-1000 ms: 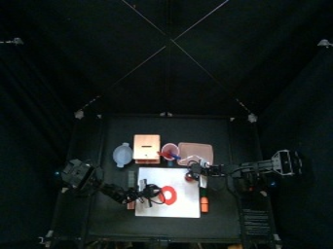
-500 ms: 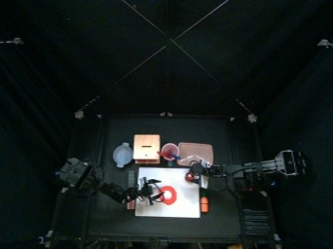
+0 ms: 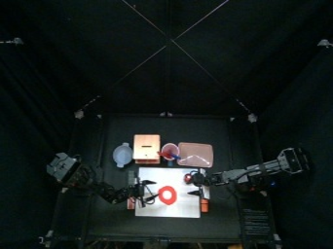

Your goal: Cut dough with cookie cutter and remove excess

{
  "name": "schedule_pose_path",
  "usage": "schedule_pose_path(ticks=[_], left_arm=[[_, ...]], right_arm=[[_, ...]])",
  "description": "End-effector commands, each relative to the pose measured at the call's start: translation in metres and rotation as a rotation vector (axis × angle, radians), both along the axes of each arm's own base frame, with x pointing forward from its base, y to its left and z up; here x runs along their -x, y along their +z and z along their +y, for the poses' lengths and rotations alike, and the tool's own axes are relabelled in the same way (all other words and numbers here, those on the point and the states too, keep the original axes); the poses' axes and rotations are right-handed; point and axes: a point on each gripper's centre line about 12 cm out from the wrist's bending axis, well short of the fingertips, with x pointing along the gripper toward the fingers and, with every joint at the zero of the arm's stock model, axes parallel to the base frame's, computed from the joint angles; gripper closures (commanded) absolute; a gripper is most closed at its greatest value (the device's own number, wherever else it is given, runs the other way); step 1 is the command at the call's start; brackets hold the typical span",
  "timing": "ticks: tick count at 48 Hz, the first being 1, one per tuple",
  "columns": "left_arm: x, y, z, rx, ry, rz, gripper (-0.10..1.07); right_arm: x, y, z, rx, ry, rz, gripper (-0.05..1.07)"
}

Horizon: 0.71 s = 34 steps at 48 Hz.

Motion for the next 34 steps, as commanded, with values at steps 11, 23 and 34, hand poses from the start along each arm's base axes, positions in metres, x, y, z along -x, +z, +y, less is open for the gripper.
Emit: schedule_pose_path(ticks=[11,23,34], left_arm=[[0.0139,0.0148,-0.0092,0.018,-0.048,-0.039,0.03],[0.0072,0.0151,-0.0093,0.012,-0.041,-0.044,0.03],[0.0042,0.0176,-0.0083,0.012,-0.040,-0.054,0.03]], right_arm=[[-0.0072,0.0186,0.0005,-0.004,0.000,-0.095,0.15],[-0.0059,0.0150,-0.0063,0.022,-0.007,-0.121,0.15],[-0.0042,0.0122,-0.0065,0.023,-0.006,-0.114,0.15]])
